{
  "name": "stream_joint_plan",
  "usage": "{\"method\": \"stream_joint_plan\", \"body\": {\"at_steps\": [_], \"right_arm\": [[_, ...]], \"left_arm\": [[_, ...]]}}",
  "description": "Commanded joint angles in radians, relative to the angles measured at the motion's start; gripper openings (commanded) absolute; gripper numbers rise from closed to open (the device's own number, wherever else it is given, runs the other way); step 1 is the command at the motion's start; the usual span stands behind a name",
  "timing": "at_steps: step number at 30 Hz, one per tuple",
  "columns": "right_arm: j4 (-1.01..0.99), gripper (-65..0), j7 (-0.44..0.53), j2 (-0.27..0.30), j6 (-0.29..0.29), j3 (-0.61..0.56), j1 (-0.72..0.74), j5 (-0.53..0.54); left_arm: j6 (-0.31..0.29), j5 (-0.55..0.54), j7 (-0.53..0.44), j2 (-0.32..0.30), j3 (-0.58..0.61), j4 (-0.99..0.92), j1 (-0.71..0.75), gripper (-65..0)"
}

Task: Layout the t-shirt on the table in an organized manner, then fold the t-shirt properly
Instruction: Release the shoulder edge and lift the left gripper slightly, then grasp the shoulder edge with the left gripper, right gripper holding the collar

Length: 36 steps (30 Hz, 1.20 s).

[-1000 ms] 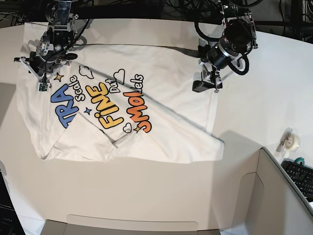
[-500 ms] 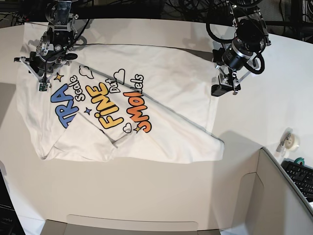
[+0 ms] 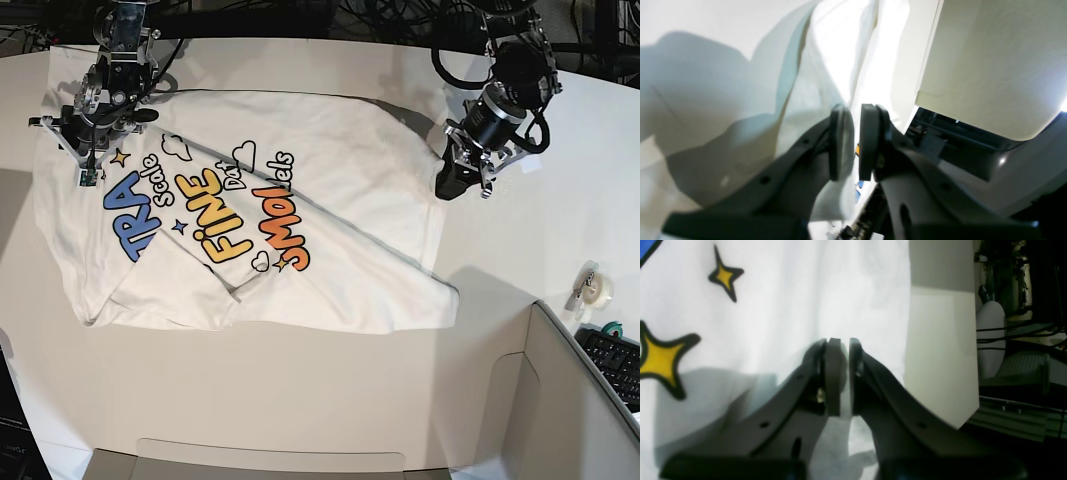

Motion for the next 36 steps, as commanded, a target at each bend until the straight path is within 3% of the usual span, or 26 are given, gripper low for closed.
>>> {"method": "stream_joint_plan", "body": {"at_steps": [1, 4, 11, 14, 20, 23, 28, 34, 36], "right_arm": [[0.01, -59.5, 0.003, -0.006, 0.0, 0.001, 0.006, 0.002], [0.013, -59.5, 0.003, -0.011, 0.0, 0.001, 0.004, 0.002], [0.015, -59.5, 0.003, -0.012, 0.0, 0.001, 0.001, 0.002], [0.016, -59.5, 0.003, -0.012, 0.0, 0.001, 0.0, 0.002], [0.015, -59.5, 0.003, -0.012, 0.0, 0.001, 0.001, 0.003], [0.015, -59.5, 0.003, -0.012, 0.0, 0.001, 0.003, 0.003], [0.015, -59.5, 0.005, -0.009, 0.0, 0.001, 0.003, 0.003], [0.015, -59.5, 0.005, -0.009, 0.0, 0.001, 0.004, 0.005], [0.018, -59.5, 0.005, -0.009, 0.0, 0.001, 0.004, 0.005]], "left_arm": [[-0.013, -0.025, 0.014, -0.015, -0.002, 0.014, -0.003, -57.7], [-0.011, -0.025, 0.09, -0.047, -0.004, 0.014, -0.006, -52.8], [-0.008, -0.025, 0.185, -0.053, -0.004, -0.081, -0.004, -37.1], [-0.008, 0.0, 0.259, -0.053, -0.005, -0.125, -0.01, -33.9], [-0.014, 0.047, 0.29, -0.053, -0.008, -0.145, -0.006, -33.6], [-0.016, 0.047, 0.29, -0.053, -0.01, -0.144, -0.004, -34.9], [-0.018, 0.041, 0.293, -0.055, -0.01, -0.145, -0.003, -47.2], [-0.019, 0.04, 0.34, -0.074, -0.01, -0.144, 0.003, -53.0], [-0.062, 0.041, 0.34, -0.074, -0.01, -0.145, 0.008, -58.6]]}}
